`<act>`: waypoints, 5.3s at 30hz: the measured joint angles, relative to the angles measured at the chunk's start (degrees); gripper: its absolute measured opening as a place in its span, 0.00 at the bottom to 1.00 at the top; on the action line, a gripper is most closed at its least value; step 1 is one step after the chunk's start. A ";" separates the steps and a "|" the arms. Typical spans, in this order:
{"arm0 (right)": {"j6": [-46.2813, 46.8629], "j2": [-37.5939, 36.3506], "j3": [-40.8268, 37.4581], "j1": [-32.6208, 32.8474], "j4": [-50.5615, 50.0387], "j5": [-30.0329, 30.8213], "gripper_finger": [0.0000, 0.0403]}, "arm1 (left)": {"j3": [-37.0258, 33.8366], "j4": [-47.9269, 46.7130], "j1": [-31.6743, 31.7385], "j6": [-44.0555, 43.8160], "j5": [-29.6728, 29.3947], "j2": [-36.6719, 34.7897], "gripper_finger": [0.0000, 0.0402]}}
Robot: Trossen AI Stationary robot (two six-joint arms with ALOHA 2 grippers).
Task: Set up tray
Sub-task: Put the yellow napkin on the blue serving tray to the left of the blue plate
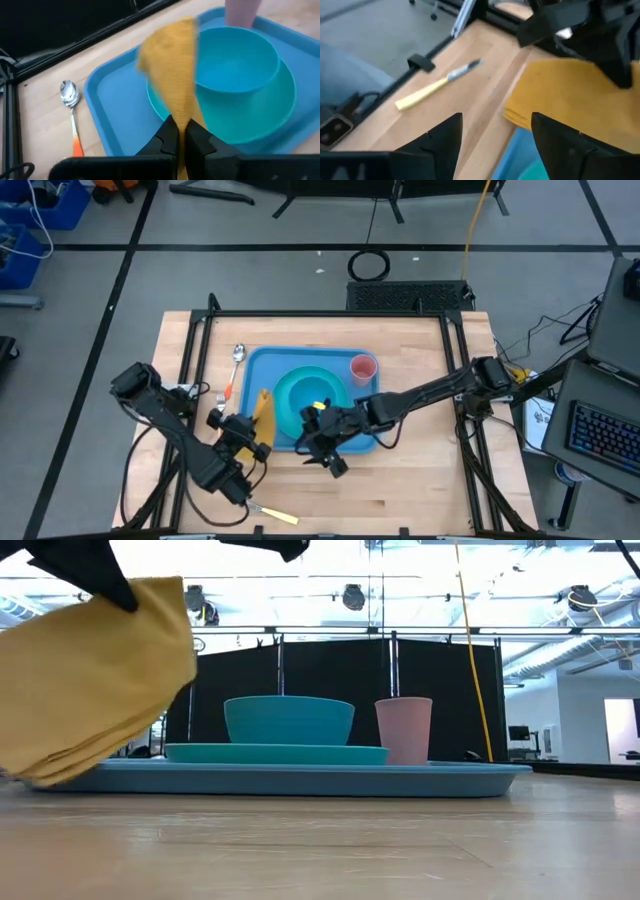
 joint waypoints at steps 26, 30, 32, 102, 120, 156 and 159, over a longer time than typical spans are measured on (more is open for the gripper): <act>7.47 -8.41 -16.59 0.69 2.39 1.49 0.54 | -17.30 9.34 9.30 0.99 6.88 -6.04 0.01; 7.56 -13.48 -22.85 0.77 7.99 3.04 0.54 | -21.86 15.59 10.68 2.79 6.86 -8.78 0.01; 7.83 -15.99 -26.12 0.76 11.29 4.42 0.54 | -23.75 17.98 11.32 4.82 6.83 -10.25 0.01; 11.60 -25.09 -38.62 0.85 24.20 5.60 0.54 | -38.40 50.37 34.94 32.70 7.61 -16.19 0.22; 11.75 -25.07 -38.62 0.86 23.66 5.58 0.54 | -37.74 48.69 34.73 38.00 5.74 -17.31 0.72; 15.06 -25.07 -38.64 1.63 21.27 5.80 0.54 | -34.79 52.64 25.48 34.85 28.67 -17.29 0.00; 15.07 -25.07 -38.64 1.63 21.25 5.80 0.54 | -34.79 53.90 26.92 35.47 30.52 -15.87 0.00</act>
